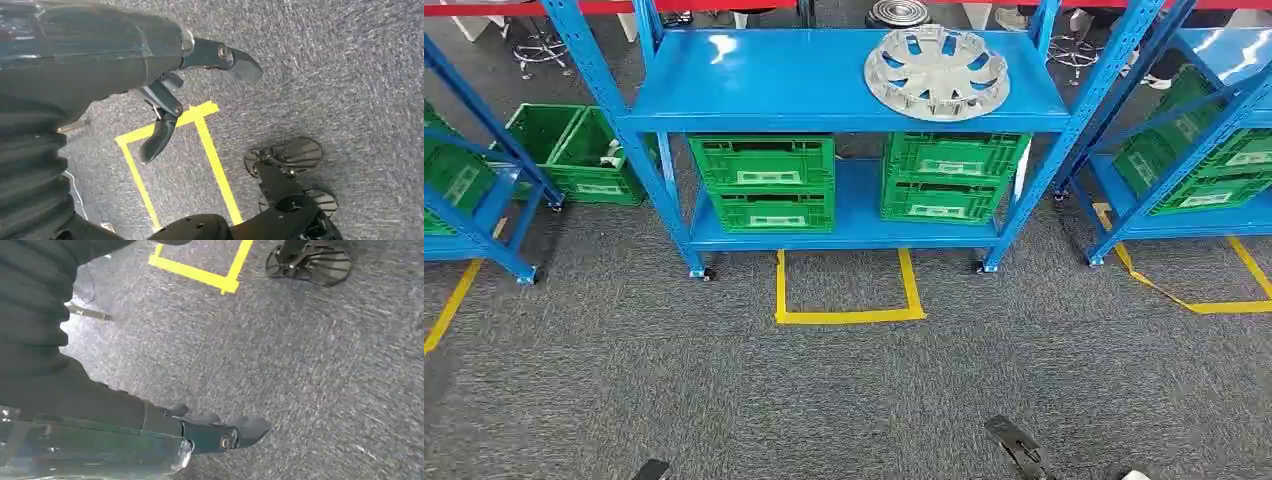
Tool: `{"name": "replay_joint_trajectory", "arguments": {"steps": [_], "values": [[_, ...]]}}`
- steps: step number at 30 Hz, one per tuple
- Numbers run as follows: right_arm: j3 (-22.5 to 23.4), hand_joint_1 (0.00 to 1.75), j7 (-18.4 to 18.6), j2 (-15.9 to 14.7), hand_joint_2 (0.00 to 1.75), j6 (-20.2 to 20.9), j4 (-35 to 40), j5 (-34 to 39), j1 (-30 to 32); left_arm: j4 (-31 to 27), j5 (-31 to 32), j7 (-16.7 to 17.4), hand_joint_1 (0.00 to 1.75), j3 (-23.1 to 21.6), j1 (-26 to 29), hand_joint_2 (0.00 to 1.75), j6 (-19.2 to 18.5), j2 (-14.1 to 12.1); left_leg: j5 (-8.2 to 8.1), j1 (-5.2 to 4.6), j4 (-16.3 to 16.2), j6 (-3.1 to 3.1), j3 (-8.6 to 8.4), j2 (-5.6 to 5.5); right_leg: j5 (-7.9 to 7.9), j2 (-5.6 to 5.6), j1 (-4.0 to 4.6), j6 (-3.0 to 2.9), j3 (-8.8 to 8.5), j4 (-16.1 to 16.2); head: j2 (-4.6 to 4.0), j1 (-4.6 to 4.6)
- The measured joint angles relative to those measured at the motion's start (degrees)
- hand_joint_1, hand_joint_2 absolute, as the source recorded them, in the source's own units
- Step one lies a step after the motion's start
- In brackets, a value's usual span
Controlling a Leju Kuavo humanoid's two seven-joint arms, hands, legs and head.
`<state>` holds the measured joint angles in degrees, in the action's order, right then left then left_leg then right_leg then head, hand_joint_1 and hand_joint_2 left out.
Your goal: Take the parts from the cabinet and place them on the table.
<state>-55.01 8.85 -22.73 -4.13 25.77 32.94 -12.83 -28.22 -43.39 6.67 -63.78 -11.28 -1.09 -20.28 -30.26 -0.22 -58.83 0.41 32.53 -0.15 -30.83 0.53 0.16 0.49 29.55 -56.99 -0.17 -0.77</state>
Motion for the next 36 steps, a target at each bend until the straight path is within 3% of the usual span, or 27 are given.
{"name": "replay_joint_trajectory", "arguments": {"steps": [4, 7, 10, 12, 16, 20, 23, 30, 36], "values": [[2.14, 0.00, -2.03, -0.91, 1.75, -5.76, 1.24, 2.03, -0.42, -0.02, -0.79, 0.15, 0.00, 0.00, 0.10, 1.75, 0.57, 0.00, 0.00, -0.02, 0.00, 0.00, 0.01, 0.15, 0.02, 0.03, -0.01, 0.01, -0.01, -0.01, 0.00, 0.04], [5.19, 0.00, -3.54, -4.60, 1.75, -6.79, 3.43, -1.61, -2.96, 0.02, -1.86, -0.96, 0.00, 0.02, 0.49, 1.75, 0.22, -0.02, 0.02, -0.20, 0.00, 0.04, 0.01, 0.69, 0.15, 0.33, -0.14, 0.12, 0.06, -0.02, 0.00, 0.00], [11.77, 0.00, -3.63, -9.81, 1.75, -4.07, 5.98, -10.44, -7.88, 0.22, -2.62, -2.86, 0.00, 0.15, 0.56, 1.75, -0.90, 0.00, 0.05, -0.26, 0.01, 0.10, 0.04, 1.30, 0.28, 0.77, -0.21, 0.20, 0.11, -0.07, 0.00, 0.02], [17.76, 0.00, -1.59, -12.64, 1.75, -1.04, 9.10, -17.44, -11.31, 0.50, -2.75, -3.78, 0.00, 0.24, 0.60, 1.75, -1.71, 0.02, -0.03, -0.26, 0.01, 0.25, -0.03, 1.64, 0.33, 0.95, -0.20, 0.24, 0.09, -0.06, 0.00, -0.04], [28.78, 0.00, -0.33, -14.95, 1.75, 3.68, 16.01, -24.53, -14.93, 1.29, -2.58, -5.20, 0.00, 0.46, 0.89, 1.75, -2.69, 0.07, 0.03, -0.36, 0.00, 0.40, 0.10, 1.87, 0.42, 0.94, -0.23, 0.31, 0.11, -0.08, 0.00, -0.11], [39.09, 0.00, 1.64, -17.47, 1.75, 7.43, 25.88, -23.29, -22.71, 1.64, -0.48, -5.46, 0.00, 0.46, 1.00, 1.75, -2.62, -0.04, 0.06, -0.44, 0.01, 0.46, 0.11, 2.03, 0.44, 1.02, -0.34, 0.27, 0.28, -0.18, 0.00, 0.09], [43.81, 0.00, 4.08, -19.51, 1.75, 8.83, 33.03, -20.66, -28.35, 1.68, 1.27, -5.35, 0.00, 0.44, 1.11, 1.75, -2.27, -0.48, 0.06, -0.40, 0.00, 0.46, 0.06, 1.90, 0.43, 0.96, -0.31, 0.27, 0.31, -0.18, 0.00, 0.04], [51.85, 0.00, 5.05, -22.69, 1.75, 12.38, 47.37, -14.07, -32.71, 1.88, 3.52, -6.06, 0.00, 0.52, 1.10, 1.75, -1.97, -0.90, 0.07, -0.42, -0.01, 0.47, 0.18, 0.94, 0.31, 0.58, -0.36, 0.33, 0.34, -0.16, 0.00, 0.02], [55.26, 0.00, 6.82, -23.87, 1.75, 13.86, 56.37, -10.93, -34.68, 1.97, 3.91, -6.23, 0.00, 1.03, 1.02, 1.75, -2.32, -1.01, 0.08, -0.40, -0.01, 0.46, 0.19, 0.27, 0.28, 0.28, -0.36, 0.35, 0.31, -0.13, 0.00, 0.07]]}}
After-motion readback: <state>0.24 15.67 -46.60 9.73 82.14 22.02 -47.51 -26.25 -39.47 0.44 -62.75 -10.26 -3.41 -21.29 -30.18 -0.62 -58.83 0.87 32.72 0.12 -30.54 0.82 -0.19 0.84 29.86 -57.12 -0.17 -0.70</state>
